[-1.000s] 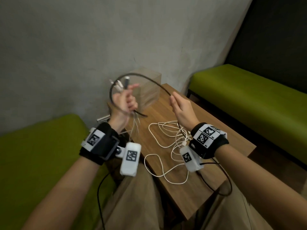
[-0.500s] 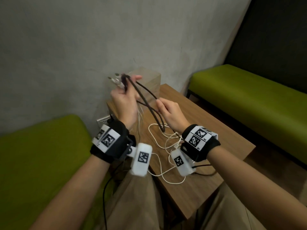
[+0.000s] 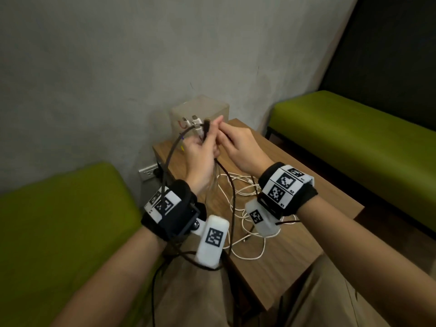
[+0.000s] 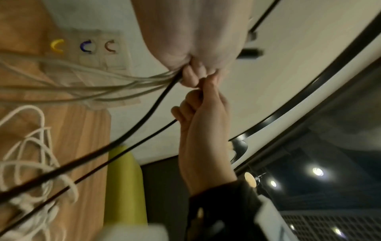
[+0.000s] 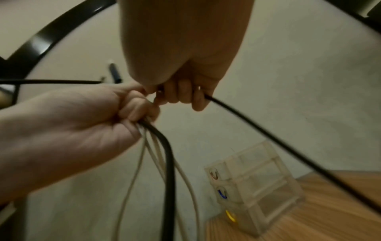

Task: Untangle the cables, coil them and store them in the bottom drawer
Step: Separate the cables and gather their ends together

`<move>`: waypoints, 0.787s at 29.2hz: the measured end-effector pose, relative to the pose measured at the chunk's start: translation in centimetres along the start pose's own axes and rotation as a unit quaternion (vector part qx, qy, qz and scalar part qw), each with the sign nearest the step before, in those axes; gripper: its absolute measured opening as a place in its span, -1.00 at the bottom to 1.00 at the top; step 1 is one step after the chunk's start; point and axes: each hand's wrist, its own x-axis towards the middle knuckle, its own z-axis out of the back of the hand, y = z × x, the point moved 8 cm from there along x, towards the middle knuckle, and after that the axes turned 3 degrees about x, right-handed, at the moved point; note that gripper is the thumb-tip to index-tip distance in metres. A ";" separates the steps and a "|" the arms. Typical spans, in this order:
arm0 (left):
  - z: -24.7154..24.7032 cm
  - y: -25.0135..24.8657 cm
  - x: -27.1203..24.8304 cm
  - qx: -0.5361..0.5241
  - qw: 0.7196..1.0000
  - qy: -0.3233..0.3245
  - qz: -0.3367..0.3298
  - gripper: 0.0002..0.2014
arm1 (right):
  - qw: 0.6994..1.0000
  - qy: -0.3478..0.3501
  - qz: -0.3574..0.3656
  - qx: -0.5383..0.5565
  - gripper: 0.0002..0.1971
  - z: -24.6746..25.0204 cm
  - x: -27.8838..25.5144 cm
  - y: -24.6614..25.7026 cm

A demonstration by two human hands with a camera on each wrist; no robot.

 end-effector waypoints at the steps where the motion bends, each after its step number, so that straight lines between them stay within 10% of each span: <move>1: 0.4 -0.6 0.4 0.000 1.000 -0.017 -0.015 -0.81 | 1.000 0.011 -0.010 0.001 -0.75 -0.1 -0.3 -0.6; 10: 8.1 -4.1 4.5 -0.100 0.972 -0.196 -0.083 -0.84 | 0.980 0.097 -0.171 -0.041 -0.74 -0.8 -5.7 -8.6; 18: -0.6 2.4 0.8 0.026 0.997 0.061 0.037 -0.80 | 0.992 0.060 -0.005 -0.111 -0.79 -0.4 -0.9 -1.5; 23: -0.1 0.2 2.0 0.051 0.998 0.029 -0.006 -0.65 | 0.977 0.136 -0.157 -0.045 -0.74 -2.8 -5.4 -7.7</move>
